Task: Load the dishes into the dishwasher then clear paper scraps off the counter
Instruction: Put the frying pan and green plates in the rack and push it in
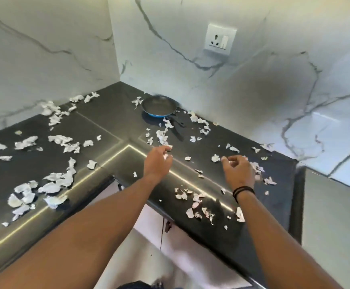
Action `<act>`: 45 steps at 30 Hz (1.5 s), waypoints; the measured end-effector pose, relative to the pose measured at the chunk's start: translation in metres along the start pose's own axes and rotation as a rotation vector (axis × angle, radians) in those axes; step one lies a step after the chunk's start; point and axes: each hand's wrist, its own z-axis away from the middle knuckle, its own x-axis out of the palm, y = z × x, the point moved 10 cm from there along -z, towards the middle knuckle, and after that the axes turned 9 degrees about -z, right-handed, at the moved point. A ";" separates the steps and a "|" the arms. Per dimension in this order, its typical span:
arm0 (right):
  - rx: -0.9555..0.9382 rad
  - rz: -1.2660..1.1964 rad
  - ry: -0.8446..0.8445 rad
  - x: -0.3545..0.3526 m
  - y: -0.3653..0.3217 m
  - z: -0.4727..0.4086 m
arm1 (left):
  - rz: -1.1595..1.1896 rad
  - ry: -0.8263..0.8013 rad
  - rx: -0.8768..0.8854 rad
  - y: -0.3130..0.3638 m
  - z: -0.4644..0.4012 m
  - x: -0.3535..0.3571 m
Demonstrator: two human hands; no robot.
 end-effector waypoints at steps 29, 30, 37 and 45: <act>0.039 0.052 -0.355 0.259 -0.053 -0.110 | -0.437 -0.365 -0.164 -0.167 -0.136 0.030; 0.059 0.045 -0.332 0.261 -0.053 -0.119 | -0.447 -0.381 -0.166 -0.168 -0.140 0.031; 0.254 -0.008 -0.251 0.285 -0.036 -0.180 | -0.491 -0.442 -0.169 -0.170 -0.151 0.035; 0.422 0.030 -0.375 0.329 -0.008 -0.212 | -0.503 -0.506 -0.171 -0.170 -0.159 0.038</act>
